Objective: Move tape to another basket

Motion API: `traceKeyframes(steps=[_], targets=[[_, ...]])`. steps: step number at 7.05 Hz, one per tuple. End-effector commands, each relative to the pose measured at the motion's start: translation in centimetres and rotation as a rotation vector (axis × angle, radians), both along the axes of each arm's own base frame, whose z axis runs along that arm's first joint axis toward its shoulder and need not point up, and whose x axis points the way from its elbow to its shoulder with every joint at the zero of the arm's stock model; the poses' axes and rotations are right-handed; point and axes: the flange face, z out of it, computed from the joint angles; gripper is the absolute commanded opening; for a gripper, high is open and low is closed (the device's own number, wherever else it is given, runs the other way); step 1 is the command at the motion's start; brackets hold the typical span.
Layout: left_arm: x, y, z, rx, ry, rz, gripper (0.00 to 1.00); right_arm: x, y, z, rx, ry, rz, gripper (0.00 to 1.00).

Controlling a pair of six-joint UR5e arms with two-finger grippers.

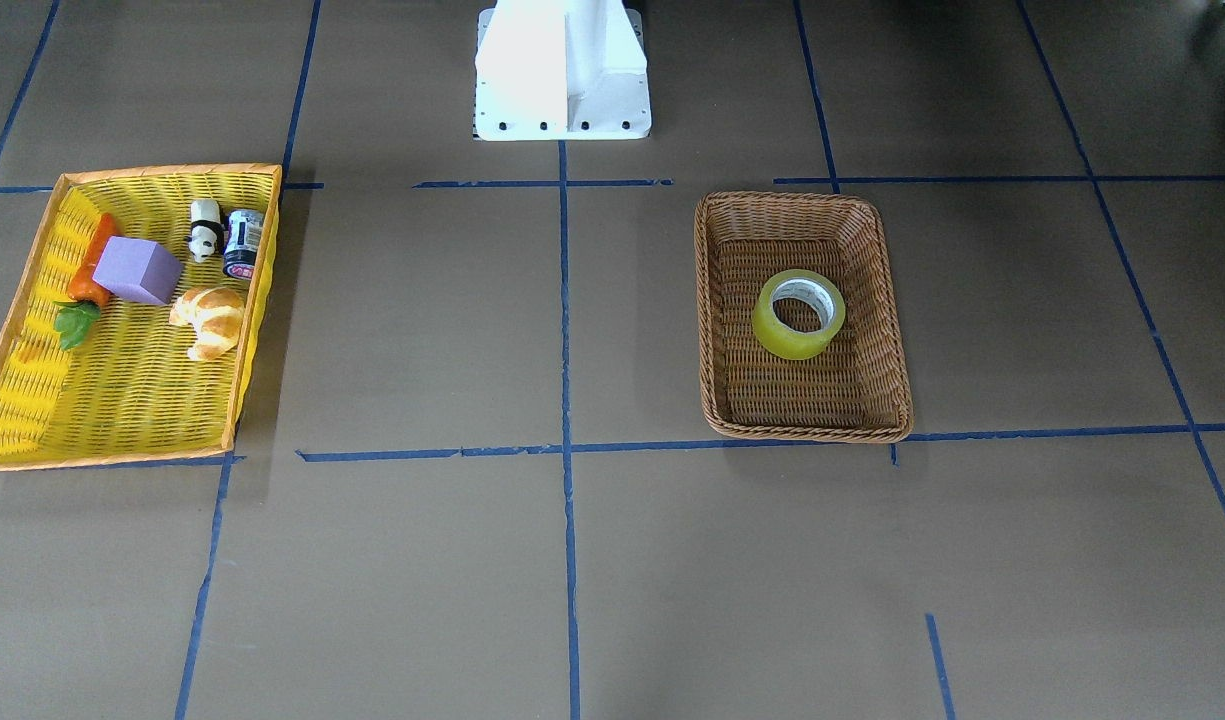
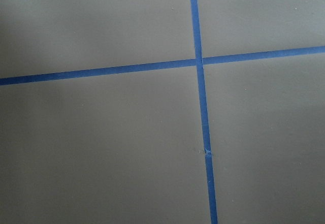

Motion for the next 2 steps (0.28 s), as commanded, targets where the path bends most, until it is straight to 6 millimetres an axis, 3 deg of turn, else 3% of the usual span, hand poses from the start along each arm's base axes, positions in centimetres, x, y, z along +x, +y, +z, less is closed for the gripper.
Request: traceKeyframes(steps=[1, 2], targets=[[-0.03, 0.0, -0.04, 0.001, 0.0, 0.0, 1.0, 0.0, -0.02, -0.02, 0.001, 0.0, 0.0, 1.0], [-0.03, 0.0, -0.04, 0.001, 0.0, 0.0, 1.0, 0.0, -0.03, -0.1, 0.002, 0.0, 0.0, 1.0]])
